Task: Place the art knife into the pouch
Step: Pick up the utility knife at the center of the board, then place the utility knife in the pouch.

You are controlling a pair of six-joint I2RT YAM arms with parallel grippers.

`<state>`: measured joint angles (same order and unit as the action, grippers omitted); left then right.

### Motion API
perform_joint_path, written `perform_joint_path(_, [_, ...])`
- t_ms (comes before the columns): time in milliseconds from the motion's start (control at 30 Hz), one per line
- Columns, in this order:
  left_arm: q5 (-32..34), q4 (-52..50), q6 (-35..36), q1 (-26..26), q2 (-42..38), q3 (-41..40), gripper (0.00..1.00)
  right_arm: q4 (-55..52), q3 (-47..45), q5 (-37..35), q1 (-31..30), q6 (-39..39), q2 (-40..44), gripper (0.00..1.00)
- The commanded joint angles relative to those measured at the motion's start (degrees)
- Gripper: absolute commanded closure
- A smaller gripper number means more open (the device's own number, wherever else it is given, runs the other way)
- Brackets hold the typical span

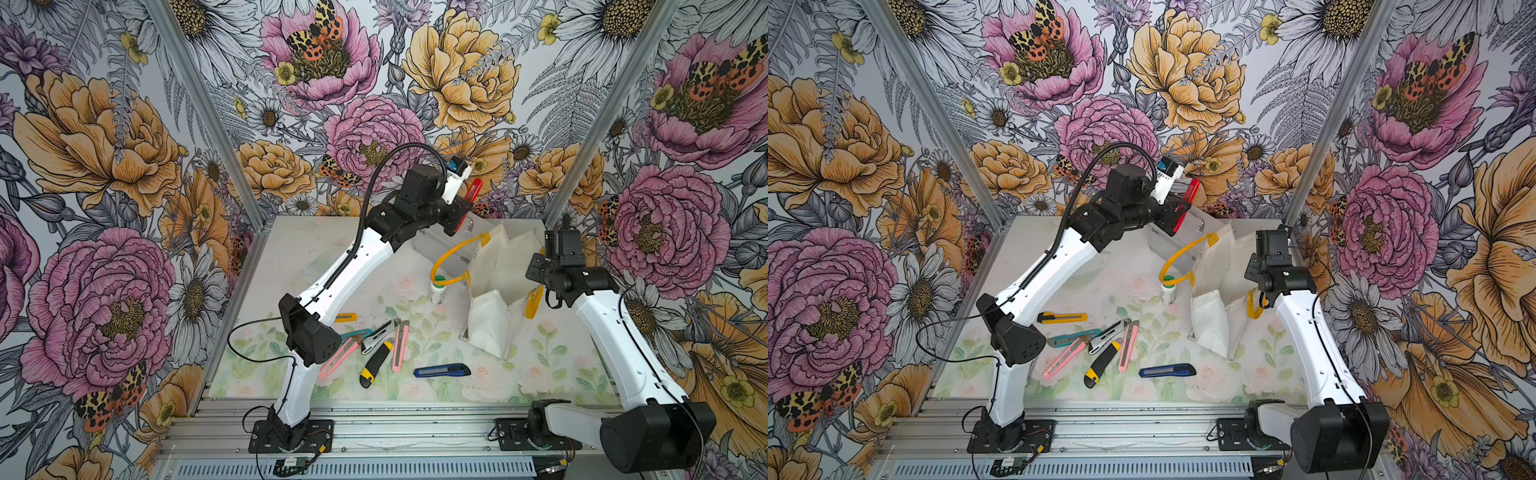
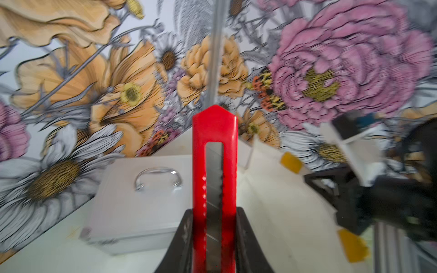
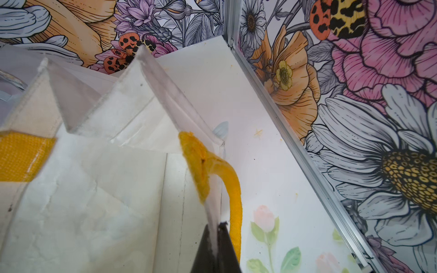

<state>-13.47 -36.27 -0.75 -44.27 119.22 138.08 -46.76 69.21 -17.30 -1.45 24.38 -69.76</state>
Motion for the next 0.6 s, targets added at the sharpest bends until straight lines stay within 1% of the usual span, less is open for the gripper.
perform_joint_path(0, [-10.1,4.1,-6.2,-0.7,4.6,-1.0,0.84,2.9,-0.9,1.0,0.3,-0.6,1.9,1.0])
perform_joint_path(67, [-10.9,6.4,-8.2,-1.6,4.9,-2.6,0.84,3.0,-1.2,1.4,0.3,-0.6,2.0,1.0])
perform_joint_path(167, [-9.0,8.3,-9.9,-2.9,5.2,-5.2,0.82,3.0,-1.5,1.5,0.3,-0.7,2.6,1.0])
perform_joint_path(233, [-9.6,9.8,-11.2,-3.3,5.2,-6.8,0.8,3.0,-1.9,1.4,0.3,-0.5,3.2,1.0])
perform_joint_path(367, [-10.2,11.6,-12.4,-3.5,5.3,-7.9,0.79,3.0,-2.4,1.4,0.3,-0.2,3.8,1.0])
perform_joint_path(400, [-10.4,11.5,-12.4,-3.4,5.1,-7.8,0.77,3.0,-2.5,1.4,0.3,-0.1,4.0,1.0])
perform_joint_path(433, [-10.6,11.5,-12.4,-3.4,5.1,-7.9,0.69,3.0,-2.6,1.4,0.3,-0.1,4.1,1.0])
perform_joint_path(467, [-10.6,11.6,-12.3,-3.3,4.9,-8.1,0.56,3.0,-2.7,1.3,0.3,0.0,4.0,1.0])
perform_joint_path(533, [-10.5,11.6,-12.1,-3.0,4.3,-8.6,0.17,3.0,-2.7,1.3,0.3,0.1,4.0,1.0])
perform_joint_path(567, [-10.7,11.5,-11.9,-2.8,4.0,-8.9,0.05,3.0,-2.7,1.3,0.3,0.1,3.9,1.0])
